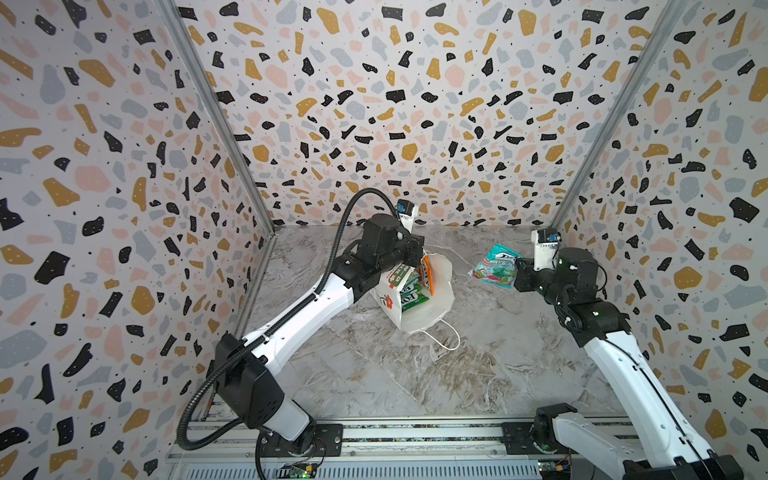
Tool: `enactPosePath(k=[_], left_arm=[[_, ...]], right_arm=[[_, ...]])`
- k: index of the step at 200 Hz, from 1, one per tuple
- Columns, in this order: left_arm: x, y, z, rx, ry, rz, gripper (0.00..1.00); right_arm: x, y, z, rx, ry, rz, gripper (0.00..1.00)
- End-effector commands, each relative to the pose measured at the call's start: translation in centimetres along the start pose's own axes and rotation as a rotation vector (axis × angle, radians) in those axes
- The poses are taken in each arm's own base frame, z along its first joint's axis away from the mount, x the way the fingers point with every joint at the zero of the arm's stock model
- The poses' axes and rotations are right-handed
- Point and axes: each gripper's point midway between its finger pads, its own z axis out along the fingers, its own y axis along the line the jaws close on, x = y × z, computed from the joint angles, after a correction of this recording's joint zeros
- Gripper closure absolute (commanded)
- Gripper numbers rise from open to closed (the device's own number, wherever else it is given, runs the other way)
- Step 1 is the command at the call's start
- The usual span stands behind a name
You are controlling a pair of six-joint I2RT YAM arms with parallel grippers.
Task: Take the snacks out of the paper bag
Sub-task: 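Pull the teal packet out of the bag with the right gripper, then lower the teal packet onto the table beside the bag and release it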
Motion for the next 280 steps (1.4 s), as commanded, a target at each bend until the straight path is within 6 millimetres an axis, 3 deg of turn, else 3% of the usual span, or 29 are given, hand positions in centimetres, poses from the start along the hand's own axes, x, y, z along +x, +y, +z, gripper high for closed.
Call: enactPosePath(k=[1,48,95,158,217,280], left_arm=[[-0.7,-0.6,-0.3,0.027,-0.03,-0.001,1.0],[-0.5,-0.8,0.0,0.036,-0.023,-0.001,1.0],[-0.2,-0.9,0.2,0.045,-0.014,-0.001,1.0],[-0.5,-1.1,-0.1,0.05,-0.018,0.002,1.0],[-0.6,-1.4,-0.3,0.067,-0.018,0.003,1.0],[-0.4,-1.6,-0.1,0.071,-0.012,0.003,1.0]], right_arm=[[-0.6,0.4,1.6,-0.097,-0.023,0.084,1.0],[1.8,1.3,7.6,-0.219,0.07,0.17,1.0],[2.6,3.2,12.9,-0.391,0.129,0.275,1.0],[6.0,0.9,20.1,-0.407,0.217,0.412,1.0],[8.8,-2.4,22.7,-0.352,0.267,0.456,1.0],[11.5,-3.7,23.9,-0.335,0.319,0.466,1.0]])
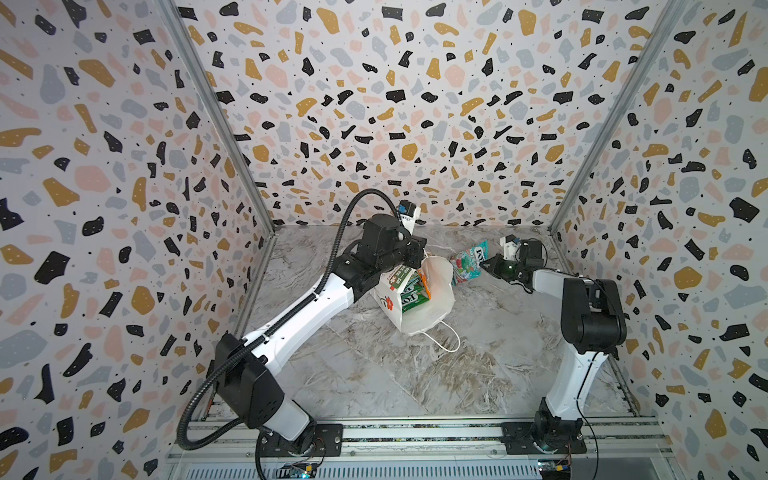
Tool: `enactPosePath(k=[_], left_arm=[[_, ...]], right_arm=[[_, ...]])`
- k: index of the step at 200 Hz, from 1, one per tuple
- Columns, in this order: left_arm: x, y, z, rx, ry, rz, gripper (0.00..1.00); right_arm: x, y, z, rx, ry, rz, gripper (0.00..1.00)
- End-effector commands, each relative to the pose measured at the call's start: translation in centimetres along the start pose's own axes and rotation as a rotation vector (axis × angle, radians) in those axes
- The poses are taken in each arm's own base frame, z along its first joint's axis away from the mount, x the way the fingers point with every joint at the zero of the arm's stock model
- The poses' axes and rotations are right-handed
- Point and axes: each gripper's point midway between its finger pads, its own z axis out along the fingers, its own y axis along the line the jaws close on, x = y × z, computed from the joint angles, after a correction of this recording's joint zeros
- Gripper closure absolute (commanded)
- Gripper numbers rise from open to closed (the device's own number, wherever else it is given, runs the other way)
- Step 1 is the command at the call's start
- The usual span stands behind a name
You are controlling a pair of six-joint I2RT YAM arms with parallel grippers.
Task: Take the snacks out of the paper bag
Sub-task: 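Lower the teal packet onto the table beside the bag and release it, then move the right gripper back into the bag opening toward the packet stack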
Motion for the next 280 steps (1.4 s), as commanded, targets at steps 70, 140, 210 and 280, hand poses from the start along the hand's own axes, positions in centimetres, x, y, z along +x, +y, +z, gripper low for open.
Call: enactPosePath(k=[70,140,210,280], left_arm=[[-0.8,-0.8,-0.1,0.029,-0.03,0.002,1.0],[-0.7,-1.0,-0.3,0.037,-0.028,0.002,1.0],[-0.7,-0.9,-0.6,0.032,-0.029,0.007,1.0],[-1.1,-0.9,-0.9,0.026,-0.039,0.012,1.0]], right_arm=[[-1.1,-0.6,-0.7,0.022,-0.032,-0.033,0.83],[-0.6,-0.2,-4.4,0.109,-0.094,-0.096,0.45],[1.1,4.0,-10.9,0.123,-0.169,-0.225,0.42],[5.5,15.1,-16.4,-0.112,-0.183,-0.457,0.4]])
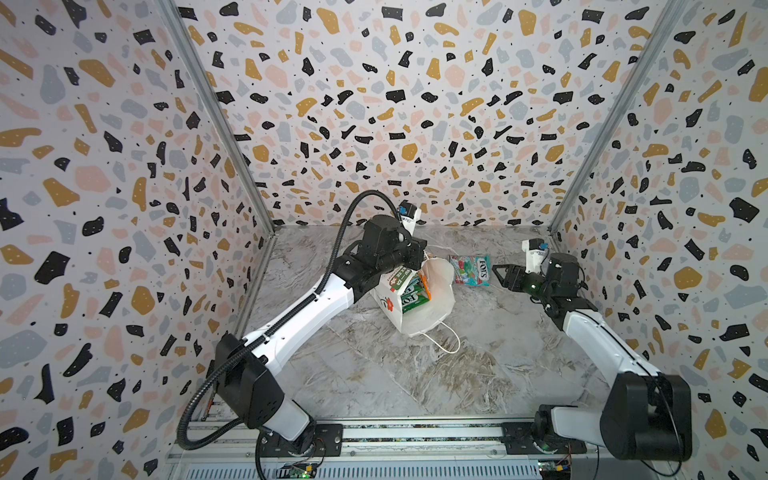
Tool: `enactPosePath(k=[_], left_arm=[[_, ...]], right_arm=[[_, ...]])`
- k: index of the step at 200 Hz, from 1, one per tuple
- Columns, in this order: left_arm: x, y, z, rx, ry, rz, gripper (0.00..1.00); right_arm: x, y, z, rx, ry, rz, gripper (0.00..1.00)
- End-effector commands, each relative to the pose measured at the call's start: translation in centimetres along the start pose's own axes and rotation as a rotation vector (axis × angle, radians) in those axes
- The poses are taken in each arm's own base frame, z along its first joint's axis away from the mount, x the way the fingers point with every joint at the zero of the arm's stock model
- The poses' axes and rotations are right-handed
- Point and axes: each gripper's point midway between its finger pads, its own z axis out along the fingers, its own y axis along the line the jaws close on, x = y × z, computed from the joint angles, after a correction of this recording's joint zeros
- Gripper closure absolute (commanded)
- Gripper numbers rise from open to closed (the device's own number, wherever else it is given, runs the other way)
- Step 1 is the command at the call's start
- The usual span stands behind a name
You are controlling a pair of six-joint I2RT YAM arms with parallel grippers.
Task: Take the snacks out of the paper bag
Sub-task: 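Move the right gripper back into the bag opening toward the packet stack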
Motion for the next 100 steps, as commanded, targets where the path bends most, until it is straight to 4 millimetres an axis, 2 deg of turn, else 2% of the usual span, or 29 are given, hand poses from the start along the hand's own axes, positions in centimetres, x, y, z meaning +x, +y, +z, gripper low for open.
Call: enactPosePath(k=[1,26,59,100], left_arm=[[-1.6,-0.6,-1.0,0.01,-0.057,0.013,1.0],[-1.7,-0.7,-0.9,0.013,-0.058,0.011,1.0],[-2.1,-0.8,-0.9,0.018,-0.061,0.011,1.0],[-2.2,-0.8,-0.8,0.018,-0.062,0.01,1.0]], right_arm=[[0.8,4.7,-1.4,-0.115,0.021,-0.113,0.4],[1.7,8.6,-2.1,-0.187,0.029,-0.219,0.4],[3.0,12.4,-2.0,-0.253,0.056,-0.345,0.4],[6.0,16.3,-0.5,-0.321,0.143,-0.467,0.4]])
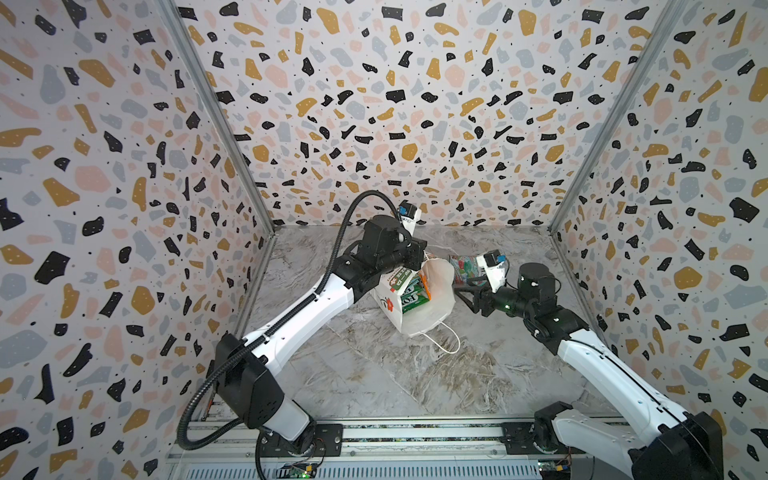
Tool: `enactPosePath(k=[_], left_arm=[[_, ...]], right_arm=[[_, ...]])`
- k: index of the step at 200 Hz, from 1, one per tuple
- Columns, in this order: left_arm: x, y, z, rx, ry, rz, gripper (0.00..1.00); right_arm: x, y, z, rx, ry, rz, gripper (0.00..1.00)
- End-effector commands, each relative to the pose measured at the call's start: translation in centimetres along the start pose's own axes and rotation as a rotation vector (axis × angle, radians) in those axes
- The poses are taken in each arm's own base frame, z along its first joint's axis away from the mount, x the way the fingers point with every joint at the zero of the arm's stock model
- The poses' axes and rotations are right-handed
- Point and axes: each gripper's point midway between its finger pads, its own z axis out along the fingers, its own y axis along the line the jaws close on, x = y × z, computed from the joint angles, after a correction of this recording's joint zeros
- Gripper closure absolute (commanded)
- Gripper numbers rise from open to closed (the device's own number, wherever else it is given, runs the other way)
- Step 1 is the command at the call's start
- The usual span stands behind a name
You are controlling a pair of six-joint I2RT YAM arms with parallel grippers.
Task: Take the snacks out of the paper bag
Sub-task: 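Move the right gripper back into the bag opening toward the packet stack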
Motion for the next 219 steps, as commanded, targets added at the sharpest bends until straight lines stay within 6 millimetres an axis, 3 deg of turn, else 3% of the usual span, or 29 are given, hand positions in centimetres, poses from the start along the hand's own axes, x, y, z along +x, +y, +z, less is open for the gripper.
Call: enactPosePath(k=[1,22,51,108,219], left_arm=[[-2.3,-0.8,-0.8,0.018,-0.068,0.01,1.0],[-2.4,-0.8,-0.8,0.019,-0.067,0.012,1.0],[-2.6,-0.9,-1.0,0.02,-0.07,0.012,1.0],[-2.6,-1.1,-1.0,0.028,-0.07,0.012,1.0],[-2.6,-1.4,-1.2,0.047,-0.066,0.012,1.0]], right_arm=[[-0.3,1.6,1.1,-0.007,0.039,-0.102,0.4],[0.7,2.8,2.8,0.0,0.087,-0.155,0.41],[2.1,2.9,5.0,0.063,0.158,-0.21,0.42],[4.4,0.3,8.1,0.247,0.259,-0.253,0.46],[4.8,-3.8,12.7,0.458,0.293,-0.299,0.57]])
